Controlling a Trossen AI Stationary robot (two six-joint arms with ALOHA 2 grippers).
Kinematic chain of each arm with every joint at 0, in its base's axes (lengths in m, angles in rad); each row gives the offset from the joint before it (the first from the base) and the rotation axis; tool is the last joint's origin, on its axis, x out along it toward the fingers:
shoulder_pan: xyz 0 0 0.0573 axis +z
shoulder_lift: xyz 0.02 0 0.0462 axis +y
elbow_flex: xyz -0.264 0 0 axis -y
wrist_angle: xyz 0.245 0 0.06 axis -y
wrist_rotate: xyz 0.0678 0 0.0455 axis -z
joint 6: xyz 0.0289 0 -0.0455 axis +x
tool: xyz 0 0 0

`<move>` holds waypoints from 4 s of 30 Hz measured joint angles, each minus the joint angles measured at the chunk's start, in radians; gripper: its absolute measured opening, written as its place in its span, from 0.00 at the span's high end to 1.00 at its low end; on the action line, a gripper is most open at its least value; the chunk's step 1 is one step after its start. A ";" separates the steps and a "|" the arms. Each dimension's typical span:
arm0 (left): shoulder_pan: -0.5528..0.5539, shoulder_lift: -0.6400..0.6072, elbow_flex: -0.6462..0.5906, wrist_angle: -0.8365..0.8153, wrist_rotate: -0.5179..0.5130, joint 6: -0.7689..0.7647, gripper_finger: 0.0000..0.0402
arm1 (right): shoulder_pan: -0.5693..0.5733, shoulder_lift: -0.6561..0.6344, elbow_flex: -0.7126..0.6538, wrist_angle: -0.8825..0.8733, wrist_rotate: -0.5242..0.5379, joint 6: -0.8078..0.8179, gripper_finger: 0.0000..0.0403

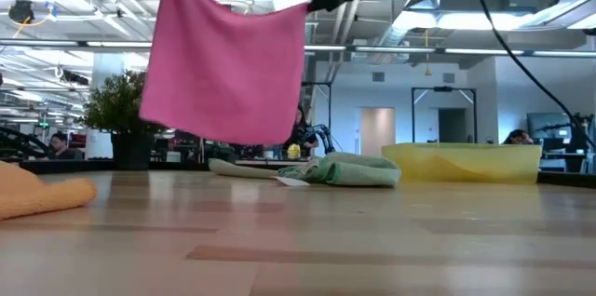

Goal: Fold microfiber towels
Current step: Fold the pink towel

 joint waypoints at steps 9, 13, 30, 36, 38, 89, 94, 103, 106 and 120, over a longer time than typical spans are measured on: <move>-0.008 0.005 -0.079 0.095 0.336 0.097 1.00 | 0.097 0.058 0.000 -0.291 -0.038 0.125 0.99; -0.034 0.005 -0.176 0.156 0.496 0.064 1.00 | 0.136 0.117 0.000 -0.418 -0.040 0.220 0.99; -0.245 0.006 -0.485 0.462 1.001 -0.226 1.00 | 0.313 0.352 0.000 -0.574 -0.221 0.421 0.99; -0.235 0.006 -0.533 0.512 1.023 -0.238 1.00 | 0.316 0.370 0.000 -0.554 -0.219 0.422 0.99; -0.219 0.006 -0.538 0.501 1.000 -0.247 1.00 | 0.298 0.370 0.000 -0.538 -0.218 0.422 0.98; 0.198 0.006 -0.630 0.470 0.593 -0.397 0.98 | -0.030 0.418 0.001 -0.094 -0.140 0.228 0.88; 0.198 0.006 -0.630 0.470 0.591 -0.398 0.88 | -0.035 0.418 0.001 -0.079 -0.140 0.228 0.83; 0.232 0.006 -0.630 0.477 0.586 -0.311 0.68 | -0.037 0.418 0.001 -0.072 -0.137 0.229 0.65; 0.235 0.006 -0.630 0.492 0.625 -0.241 0.64 | -0.037 0.410 0.000 -0.078 -0.137 0.229 0.60; 0.140 0.006 -0.632 0.599 0.932 -0.015 0.65 | 0.062 0.278 0.000 -0.261 -0.343 0.264 0.54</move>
